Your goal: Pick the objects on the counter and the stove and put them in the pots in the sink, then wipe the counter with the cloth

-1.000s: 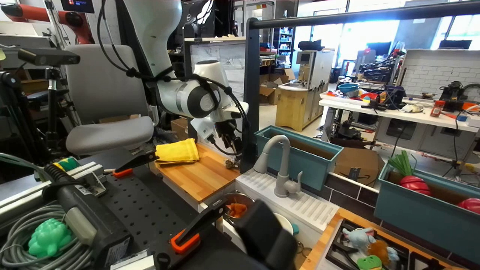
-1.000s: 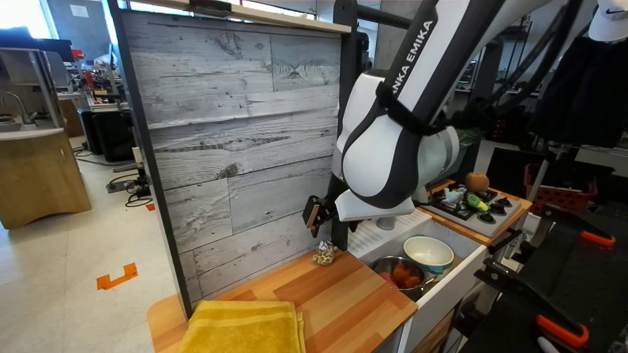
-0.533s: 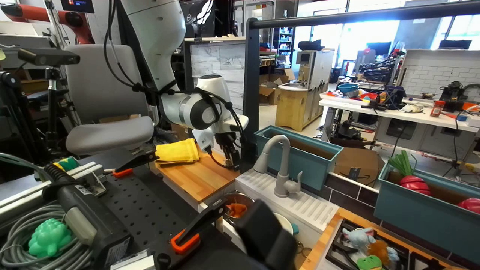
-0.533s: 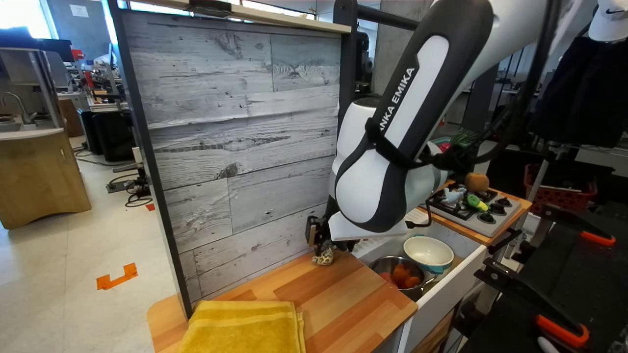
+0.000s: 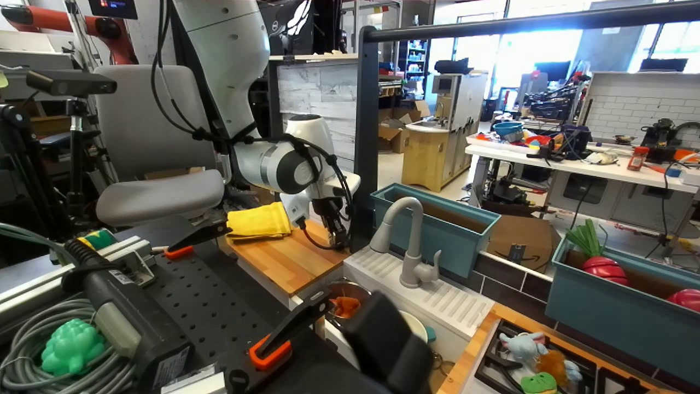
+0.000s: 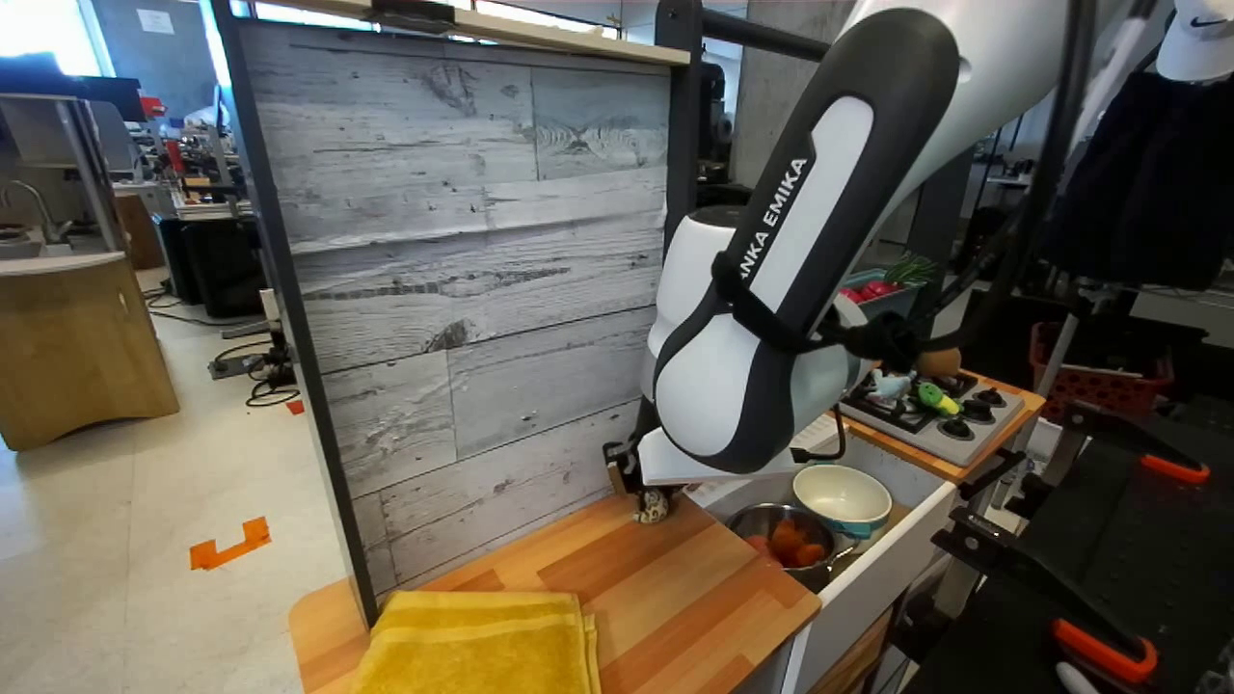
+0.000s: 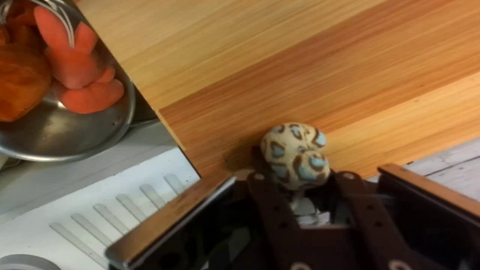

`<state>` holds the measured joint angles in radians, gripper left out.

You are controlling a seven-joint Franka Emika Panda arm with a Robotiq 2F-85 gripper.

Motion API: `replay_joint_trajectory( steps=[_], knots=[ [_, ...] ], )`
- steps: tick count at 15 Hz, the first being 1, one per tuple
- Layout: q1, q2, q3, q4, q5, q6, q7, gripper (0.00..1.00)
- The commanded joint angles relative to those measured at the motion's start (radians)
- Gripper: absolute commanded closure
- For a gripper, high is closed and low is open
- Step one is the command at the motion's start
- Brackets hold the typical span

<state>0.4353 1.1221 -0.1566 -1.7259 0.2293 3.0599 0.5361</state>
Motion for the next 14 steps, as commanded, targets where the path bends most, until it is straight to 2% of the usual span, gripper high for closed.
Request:
replay_joint_trajectory(
  steps=[1, 3, 4, 6, 10, 14],
  knots=[
    [0.001, -0.088, 0.016, -0.080, -0.001, -0.088, -0.043, 1.00],
    [-0.027, -0.159, 0.045, -0.179, -0.008, -0.133, -0.071, 0.96],
    [-0.034, -0.194, 0.050, -0.232, -0.011, -0.170, -0.078, 0.99],
    [-0.022, -0.243, 0.025, -0.318, -0.016, -0.195, -0.060, 0.97],
    [-0.012, -0.297, -0.070, -0.460, 0.000, -0.059, 0.000, 0.97],
    [-0.034, -0.297, -0.159, -0.514, 0.028, 0.007, 0.022, 0.97]
  ],
)
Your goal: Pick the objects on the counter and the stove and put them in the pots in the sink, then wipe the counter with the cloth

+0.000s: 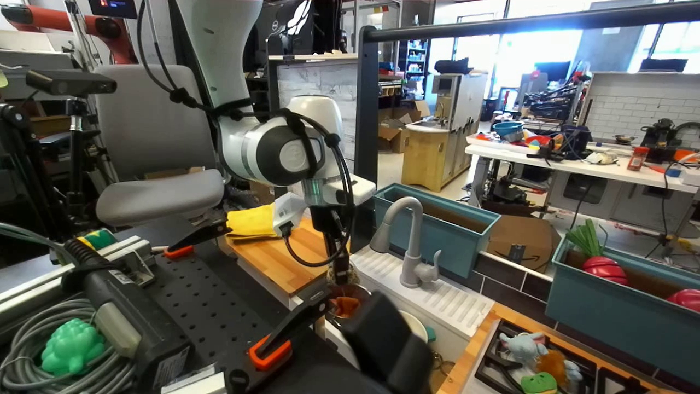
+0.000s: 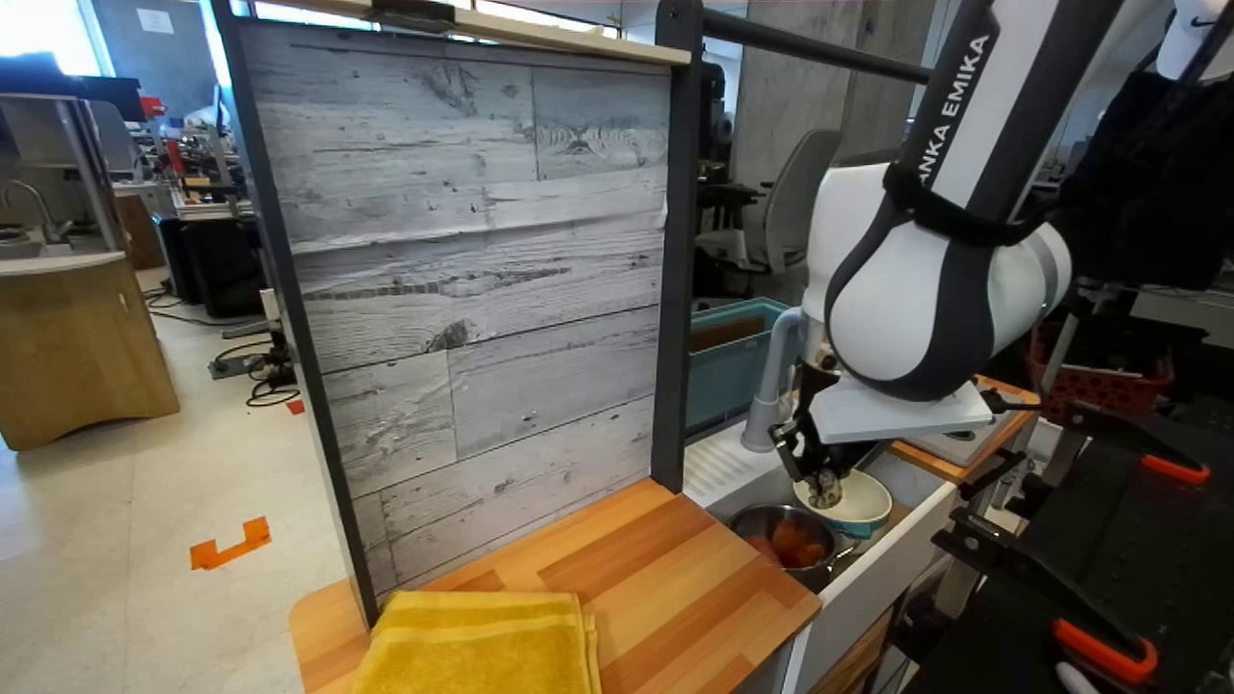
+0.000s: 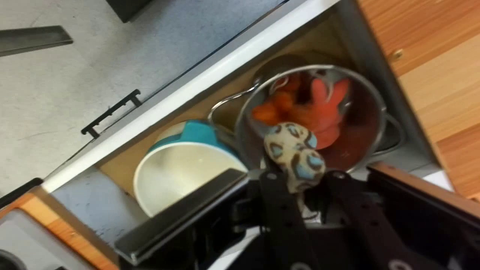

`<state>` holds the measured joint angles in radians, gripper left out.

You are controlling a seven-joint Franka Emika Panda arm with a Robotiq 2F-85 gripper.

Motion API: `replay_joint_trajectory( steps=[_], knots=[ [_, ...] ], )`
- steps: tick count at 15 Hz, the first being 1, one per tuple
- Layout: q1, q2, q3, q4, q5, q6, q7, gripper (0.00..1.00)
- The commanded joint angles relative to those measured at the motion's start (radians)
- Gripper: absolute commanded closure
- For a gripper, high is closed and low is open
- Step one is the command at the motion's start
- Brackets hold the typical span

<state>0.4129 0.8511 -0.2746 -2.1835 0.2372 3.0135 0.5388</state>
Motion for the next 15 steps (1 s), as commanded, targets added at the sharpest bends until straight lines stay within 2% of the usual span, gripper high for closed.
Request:
replay_joint_trajectory(
  steps=[1, 4, 8, 9, 12, 15],
  knots=[
    [-0.016, -0.018, -0.060, -0.051, 0.027, 0.053, 0.023, 0.97],
    [-0.037, -0.010, -0.086, -0.048, 0.047, 0.067, 0.029, 0.97],
    [-0.028, -0.013, -0.101, -0.064, 0.064, 0.130, 0.030, 0.97],
    [-0.028, -0.019, -0.099, -0.072, 0.068, 0.128, 0.027, 0.70],
    [-0.037, -0.038, -0.093, -0.088, 0.078, 0.127, 0.023, 0.49],
    [-0.014, -0.043, -0.115, -0.112, 0.093, 0.174, 0.026, 0.27]
  ],
)
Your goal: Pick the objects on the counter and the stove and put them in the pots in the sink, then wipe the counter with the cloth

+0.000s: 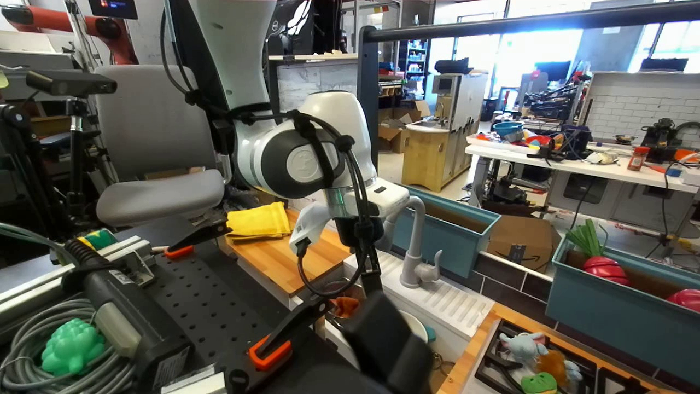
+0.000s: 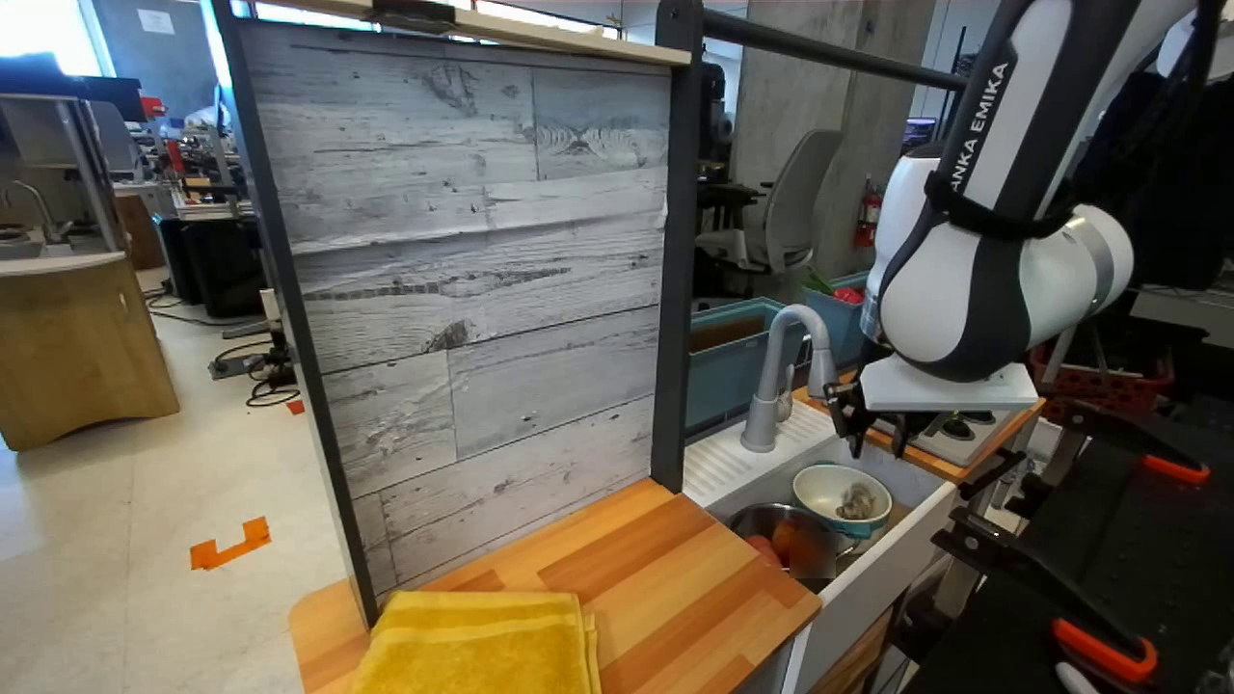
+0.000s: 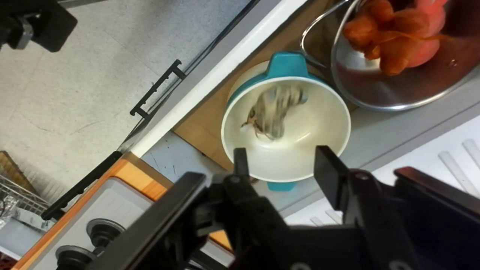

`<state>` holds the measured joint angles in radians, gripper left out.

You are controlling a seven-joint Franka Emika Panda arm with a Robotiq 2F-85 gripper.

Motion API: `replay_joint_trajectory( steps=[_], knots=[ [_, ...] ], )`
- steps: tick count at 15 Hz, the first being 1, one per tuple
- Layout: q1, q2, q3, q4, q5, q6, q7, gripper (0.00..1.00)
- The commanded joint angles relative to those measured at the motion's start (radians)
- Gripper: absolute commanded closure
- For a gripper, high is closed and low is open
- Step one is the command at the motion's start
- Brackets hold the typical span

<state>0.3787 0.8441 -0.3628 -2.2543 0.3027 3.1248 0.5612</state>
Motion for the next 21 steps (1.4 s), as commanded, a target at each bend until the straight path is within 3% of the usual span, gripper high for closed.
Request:
replay_joint_trajectory(
  steps=[1, 3, 6, 9, 11, 13, 15, 17, 18, 21],
  knots=[
    [0.027, -0.039, -0.030, -0.052, 0.030, 0.078, -0.002, 0.19],
    [0.018, -0.073, -0.015, -0.078, 0.028, 0.044, -0.024, 0.04],
    [0.052, -0.166, -0.056, -0.148, -0.019, -0.126, -0.071, 0.00],
    [0.150, -0.248, -0.200, -0.227, -0.161, -0.307, -0.083, 0.00],
    [0.188, -0.292, -0.286, -0.260, -0.286, -0.363, -0.054, 0.00],
    [0.168, -0.358, -0.332, -0.289, -0.344, -0.352, -0.048, 0.00],
    [0.104, -0.443, -0.345, -0.314, -0.366, -0.337, -0.082, 0.00],
    [-0.007, -0.546, -0.278, -0.325, -0.332, -0.345, -0.135, 0.00],
    [0.044, -0.413, -0.295, -0.281, -0.376, -0.327, -0.050, 0.00],
    [-0.056, -0.513, -0.249, -0.300, -0.381, -0.326, -0.090, 0.00]
  ],
)
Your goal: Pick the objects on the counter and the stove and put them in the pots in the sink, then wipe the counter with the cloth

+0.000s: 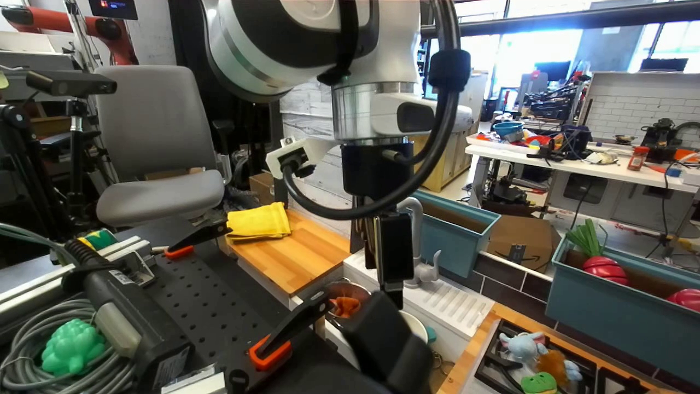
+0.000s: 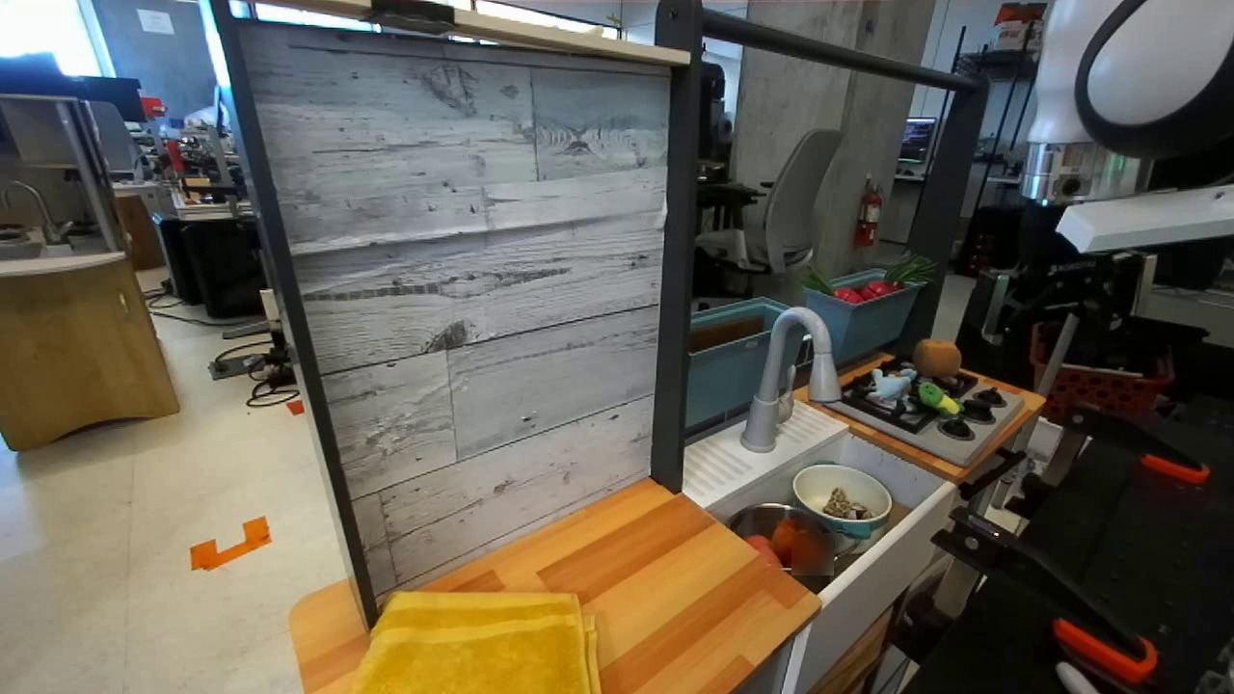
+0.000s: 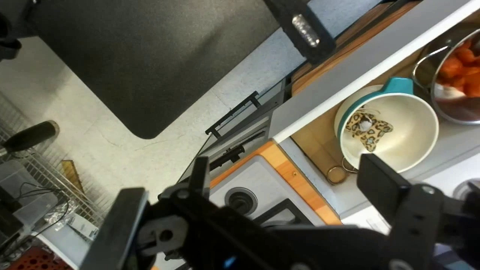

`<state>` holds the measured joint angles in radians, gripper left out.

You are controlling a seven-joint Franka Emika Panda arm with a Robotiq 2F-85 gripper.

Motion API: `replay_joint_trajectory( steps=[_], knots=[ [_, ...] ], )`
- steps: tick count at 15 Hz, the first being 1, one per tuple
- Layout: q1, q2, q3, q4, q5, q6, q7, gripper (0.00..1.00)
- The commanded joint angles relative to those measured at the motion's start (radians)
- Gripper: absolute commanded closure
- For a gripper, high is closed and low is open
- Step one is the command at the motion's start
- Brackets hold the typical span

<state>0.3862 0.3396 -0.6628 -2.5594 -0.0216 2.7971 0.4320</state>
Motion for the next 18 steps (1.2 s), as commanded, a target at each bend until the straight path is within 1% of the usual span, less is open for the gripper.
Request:
replay_joint_trajectory(
  steps=[1, 3, 5, 7, 9, 10, 13, 15, 18],
  knots=[
    [-0.067, -0.023, 0.054, -0.002, -0.059, 0.001, 0.040, 0.00],
    [-0.069, -0.029, 0.063, -0.009, -0.059, 0.001, 0.040, 0.00],
    [-0.066, -0.046, 0.052, 0.001, -0.085, 0.001, 0.047, 0.00],
    [-0.104, -0.067, 0.064, 0.025, -0.097, -0.016, 0.056, 0.00],
    [-0.173, -0.087, 0.096, 0.063, -0.066, -0.051, 0.035, 0.00],
    [-0.226, -0.096, 0.124, 0.094, -0.033, -0.081, 0.012, 0.00],
    [-0.394, -0.101, 0.232, 0.183, 0.088, -0.170, -0.036, 0.00],
    [-0.494, -0.074, 0.291, 0.257, 0.202, -0.233, -0.068, 0.00],
    [-0.587, -0.018, 0.331, 0.352, 0.302, -0.298, -0.059, 0.00]
  ],
)
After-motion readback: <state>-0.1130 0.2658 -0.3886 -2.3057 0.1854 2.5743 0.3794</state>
